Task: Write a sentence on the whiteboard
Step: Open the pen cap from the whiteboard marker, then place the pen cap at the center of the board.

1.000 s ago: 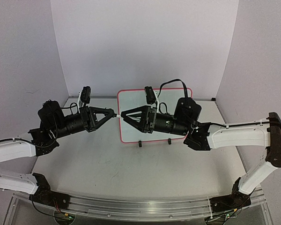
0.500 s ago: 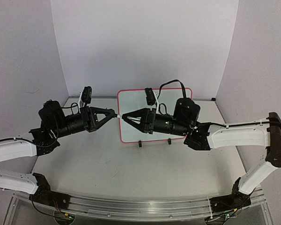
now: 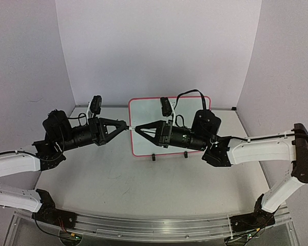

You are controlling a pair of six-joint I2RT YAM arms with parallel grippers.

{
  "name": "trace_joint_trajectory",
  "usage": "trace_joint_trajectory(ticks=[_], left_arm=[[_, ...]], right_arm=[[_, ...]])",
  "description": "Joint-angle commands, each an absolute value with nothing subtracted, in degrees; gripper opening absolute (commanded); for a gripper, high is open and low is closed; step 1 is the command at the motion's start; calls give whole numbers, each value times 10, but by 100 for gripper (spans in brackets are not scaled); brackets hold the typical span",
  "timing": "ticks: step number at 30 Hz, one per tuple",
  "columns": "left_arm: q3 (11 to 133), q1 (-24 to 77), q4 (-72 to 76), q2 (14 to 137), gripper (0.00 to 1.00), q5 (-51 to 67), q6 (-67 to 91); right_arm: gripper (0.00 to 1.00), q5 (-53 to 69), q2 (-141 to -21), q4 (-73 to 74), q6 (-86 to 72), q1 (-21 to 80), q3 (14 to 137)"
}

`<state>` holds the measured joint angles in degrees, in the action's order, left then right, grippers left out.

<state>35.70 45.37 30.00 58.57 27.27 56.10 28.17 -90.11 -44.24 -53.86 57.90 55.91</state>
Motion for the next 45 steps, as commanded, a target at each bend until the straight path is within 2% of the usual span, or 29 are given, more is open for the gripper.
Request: trace_joint_trajectory(ticks=[1, 6, 10, 14, 17, 25, 31, 35, 41, 45], left_arm=[[347, 454, 296, 581, 0, 241, 560], [346, 444, 286, 570, 0, 195, 575], [318, 368, 271, 520, 0, 189, 610], [344, 329, 164, 485, 0, 194, 581], [371, 328, 83, 502, 0, 200, 548], [416, 324, -153, 647, 0, 174, 437], [463, 324, -208, 779, 0, 197, 366], [504, 325, -250, 844, 0, 167, 318], [540, 324, -276, 921, 0, 146, 289], [545, 325, -275, 949, 4, 152, 280]], right_arm=[[0, 265, -884, -475, -550, 583, 549], [0, 258, -863, -475, -554, 573, 519], [0, 254, -814, -470, -551, 541, 469], [0, 266, -768, -433, -536, 500, 430], [0, 267, -738, -351, -496, 487, 434], [0, 258, -710, -201, -419, 481, 466], [0, 247, -713, -131, -378, 482, 489], [0, 243, -717, -120, -372, 482, 490], [0, 235, -726, -107, -370, 483, 490], [0, 228, -725, -105, -373, 487, 486]])
